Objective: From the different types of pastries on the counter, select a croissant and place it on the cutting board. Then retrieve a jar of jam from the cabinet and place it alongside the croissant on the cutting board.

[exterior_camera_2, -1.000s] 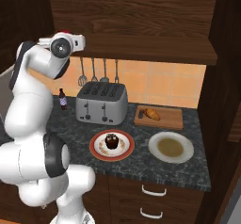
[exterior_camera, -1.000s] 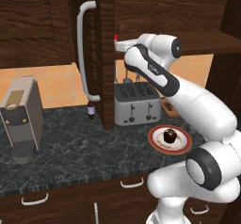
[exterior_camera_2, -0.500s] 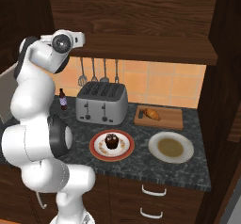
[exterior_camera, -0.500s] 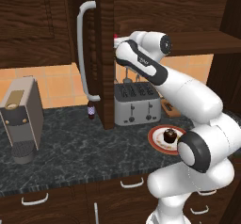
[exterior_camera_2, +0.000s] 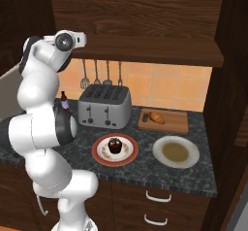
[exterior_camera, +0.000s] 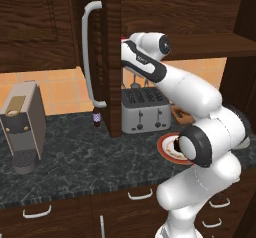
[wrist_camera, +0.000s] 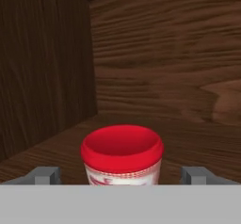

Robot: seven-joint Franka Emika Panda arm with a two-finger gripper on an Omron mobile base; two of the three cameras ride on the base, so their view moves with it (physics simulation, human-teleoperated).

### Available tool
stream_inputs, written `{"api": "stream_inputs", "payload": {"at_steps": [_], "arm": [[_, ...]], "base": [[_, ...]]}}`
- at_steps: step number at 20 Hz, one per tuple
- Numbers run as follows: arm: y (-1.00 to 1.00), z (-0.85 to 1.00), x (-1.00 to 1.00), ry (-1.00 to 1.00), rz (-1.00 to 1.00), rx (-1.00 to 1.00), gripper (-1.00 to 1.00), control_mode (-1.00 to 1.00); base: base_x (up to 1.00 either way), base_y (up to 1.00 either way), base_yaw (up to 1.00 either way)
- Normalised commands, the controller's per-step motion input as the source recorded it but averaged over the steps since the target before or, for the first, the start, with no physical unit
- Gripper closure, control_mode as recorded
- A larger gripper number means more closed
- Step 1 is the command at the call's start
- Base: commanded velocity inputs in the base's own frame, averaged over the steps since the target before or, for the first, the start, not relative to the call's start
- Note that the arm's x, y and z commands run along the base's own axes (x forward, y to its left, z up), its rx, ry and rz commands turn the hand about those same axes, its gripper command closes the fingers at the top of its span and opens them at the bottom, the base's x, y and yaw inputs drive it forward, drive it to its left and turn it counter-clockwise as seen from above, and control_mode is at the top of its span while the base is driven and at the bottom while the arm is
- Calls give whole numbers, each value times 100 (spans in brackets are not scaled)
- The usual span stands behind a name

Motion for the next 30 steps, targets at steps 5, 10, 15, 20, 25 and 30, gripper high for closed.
{"api": "stream_inputs", "payload": {"at_steps": [5,10,15,20,25,30], "arm": [[18,-8,34,5,0,0,-100,-100],[13,-10,21,3,0,0,100,-100],[4,-8,3,1,0,0,100,-100],[-6,0,-32,-1,0,0,100,-100],[-82,0,-98,-11,0,7,100,-100],[-100,4,-100,-6,0,5,100,-100]], "base": [[0,0,0],[0,0,0],[0,0,0],[0,0,0],[0,0,0],[0,0,0]]}}
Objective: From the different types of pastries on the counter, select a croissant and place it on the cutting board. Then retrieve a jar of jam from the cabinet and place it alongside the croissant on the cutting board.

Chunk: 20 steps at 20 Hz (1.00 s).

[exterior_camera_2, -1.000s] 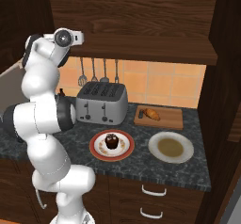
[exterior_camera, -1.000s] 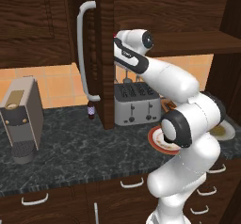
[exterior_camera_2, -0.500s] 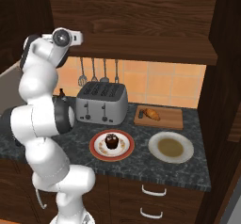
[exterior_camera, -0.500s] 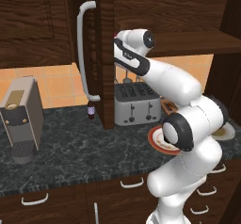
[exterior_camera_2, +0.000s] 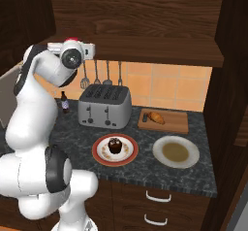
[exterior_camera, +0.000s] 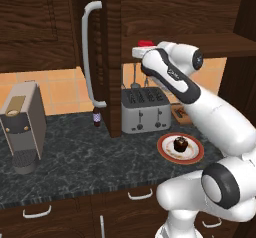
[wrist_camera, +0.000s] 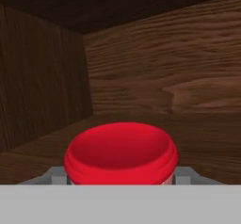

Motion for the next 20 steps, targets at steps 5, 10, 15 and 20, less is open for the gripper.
{"api": "stream_inputs", "payload": {"at_steps": [5,10,15,20], "arm": [[-100,1,-100,0,0,0,100,-100],[-100,-6,-94,1,0,-1,100,-100],[-100,-72,-14,17,-1,-13,100,-100],[-100,-67,19,8,-1,-8,100,-100]], "base": [[0,0,0],[0,0,0],[0,0,0],[0,0,0]]}}
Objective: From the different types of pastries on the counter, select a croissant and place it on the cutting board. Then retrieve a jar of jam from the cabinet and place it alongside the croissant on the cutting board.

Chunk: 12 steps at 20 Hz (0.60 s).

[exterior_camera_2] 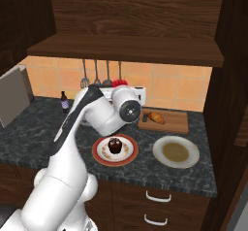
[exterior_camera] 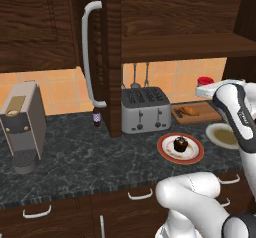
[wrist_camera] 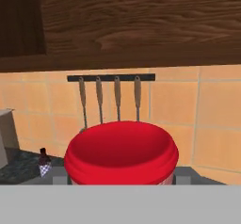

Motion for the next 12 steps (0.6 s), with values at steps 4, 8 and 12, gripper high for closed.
{"api": "stream_inputs", "payload": {"at_steps": [4,8,12], "arm": [[-97,-44,45,0,0,0,100,-100],[-79,-45,62,0,1,0,100,-100],[-64,-52,55,0,8,0,100,-100]], "base": [[0,0,0],[0,0,0],[0,0,0]]}}
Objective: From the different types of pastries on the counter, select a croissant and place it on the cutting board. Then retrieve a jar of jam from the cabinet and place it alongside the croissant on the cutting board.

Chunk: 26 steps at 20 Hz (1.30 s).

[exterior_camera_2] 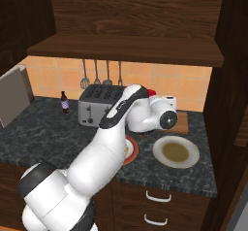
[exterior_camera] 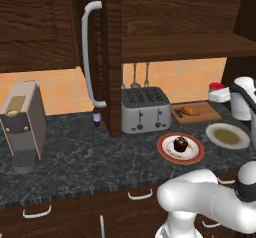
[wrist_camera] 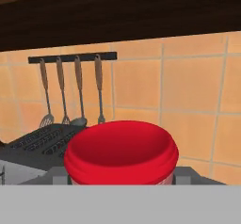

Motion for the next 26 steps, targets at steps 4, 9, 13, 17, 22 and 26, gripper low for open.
{"api": "stream_inputs", "payload": {"at_steps": [4,9,13,17,22,26], "arm": [[-58,-60,35,0,12,0,100,-100],[-37,-64,36,0,11,0,100,-100],[-24,-59,49,0,11,0,100,-100],[-21,-44,52,0,10,0,100,-100],[-25,-43,48,0,4,0,100,-100],[-6,-51,46,0,2,0,100,-100]], "base": [[0,0,0],[0,0,0],[0,0,0],[0,0,0],[0,0,0],[0,0,0]]}}
